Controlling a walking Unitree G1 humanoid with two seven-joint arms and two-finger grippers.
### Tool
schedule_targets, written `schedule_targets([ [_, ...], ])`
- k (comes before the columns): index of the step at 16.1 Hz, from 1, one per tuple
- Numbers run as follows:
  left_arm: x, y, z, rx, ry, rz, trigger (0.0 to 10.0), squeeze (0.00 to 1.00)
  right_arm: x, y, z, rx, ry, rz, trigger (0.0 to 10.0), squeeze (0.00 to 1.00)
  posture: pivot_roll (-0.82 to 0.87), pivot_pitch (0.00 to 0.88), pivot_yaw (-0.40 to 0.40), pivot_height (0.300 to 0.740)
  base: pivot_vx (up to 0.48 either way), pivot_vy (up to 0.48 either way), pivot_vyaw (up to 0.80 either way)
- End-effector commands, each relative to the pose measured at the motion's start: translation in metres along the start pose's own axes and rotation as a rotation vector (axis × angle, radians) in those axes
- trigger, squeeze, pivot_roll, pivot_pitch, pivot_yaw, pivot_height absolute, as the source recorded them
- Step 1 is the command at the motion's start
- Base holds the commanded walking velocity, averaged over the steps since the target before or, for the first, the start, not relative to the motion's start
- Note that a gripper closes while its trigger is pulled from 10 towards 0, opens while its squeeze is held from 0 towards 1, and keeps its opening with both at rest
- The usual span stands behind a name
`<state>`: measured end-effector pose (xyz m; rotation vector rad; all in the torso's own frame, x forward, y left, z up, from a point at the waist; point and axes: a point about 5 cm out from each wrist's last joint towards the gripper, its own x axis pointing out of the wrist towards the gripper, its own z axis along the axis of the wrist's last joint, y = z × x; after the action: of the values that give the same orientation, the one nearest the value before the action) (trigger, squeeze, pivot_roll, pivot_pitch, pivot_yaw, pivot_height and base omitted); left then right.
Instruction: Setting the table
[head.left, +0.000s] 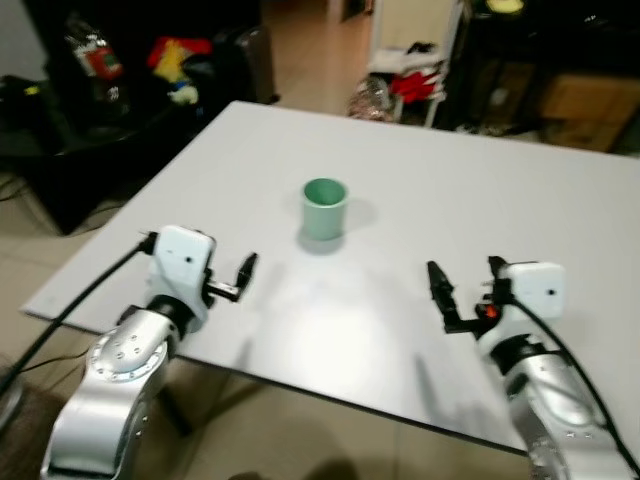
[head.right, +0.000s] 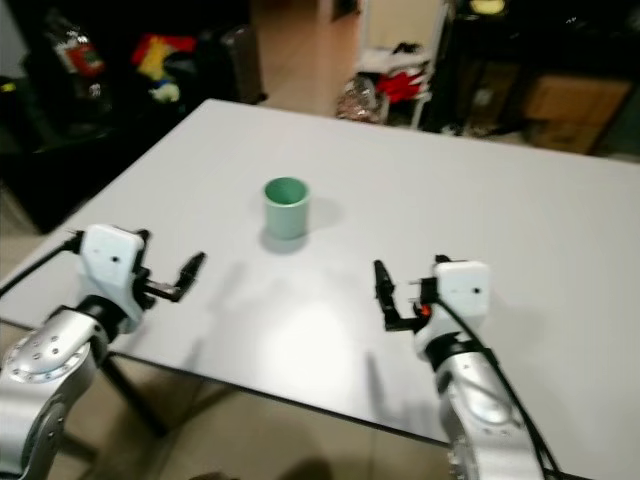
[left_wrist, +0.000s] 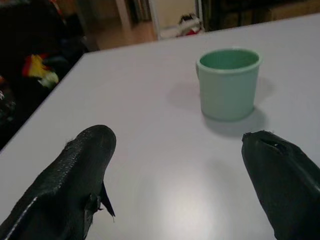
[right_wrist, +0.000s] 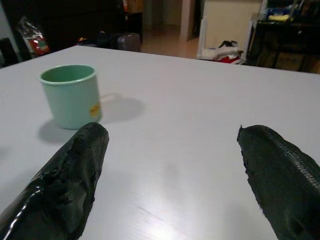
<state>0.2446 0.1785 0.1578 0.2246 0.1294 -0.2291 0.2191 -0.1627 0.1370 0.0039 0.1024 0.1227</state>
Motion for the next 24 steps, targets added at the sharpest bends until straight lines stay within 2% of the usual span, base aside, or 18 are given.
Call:
schedule_targets([
  [1, -0.005, 0.0, 0.003, 0.027, -0.007, 0.012, 10.0, 0.0, -0.001, 0.0, -0.001, -0.02, 0.015, 0.0, 10.0, 1.0, 0.08, 0.0, -0.006, 0.74, 0.0, -0.345, 0.0],
  [5, -0.006, 0.003, 0.002, 0.033, 0.001, 0.023, 10.0, 0.0, -0.002, 0.001, 0.002, -0.02, 0.002, 0.02, 10.0, 1.0, 0.08, 0.0, -0.006, 0.74, 0.0, -0.349, 0.0],
  [7, -0.004, 0.002, 0.002, -0.006, 0.005, 0.033, 10.0, 0.0, 0.0, 0.003, 0.003, -0.012, -0.002, 0.055, 10.0, 1.0, 0.08, 0.0, -0.003, 0.74, 0.0, 0.0, 0.8],
  [15, 0.0, 0.006, 0.001, 0.016, 0.012, 0.049, 10.0, 0.0, 0.001, 0.01, 0.003, 0.033, 0.003, 0.118, 10.0, 1.0, 0.09, 0.0, -0.006, 0.74, 0.0, 0.0, 0.8],
  [23, -0.001, -0.001, 0.001, 0.009, 0.009, 0.04, 10.0, 0.0, 0.006, 0.011, 0.005, 0.015, 0.0, 0.149, 10.0, 1.0, 0.11, 0.0, -0.031, 0.74, 0.0, 0.0, 0.8],
  [24, -0.002, -0.001, 0.001, 0.015, 0.007, 0.043, 10.0, 0.0, 0.008, 0.011, 0.005, -0.013, -0.009, 0.133, 10.0, 1.0, 0.11, 0.0, -0.031, 0.74, 0.0, 0.0, 0.8],
])
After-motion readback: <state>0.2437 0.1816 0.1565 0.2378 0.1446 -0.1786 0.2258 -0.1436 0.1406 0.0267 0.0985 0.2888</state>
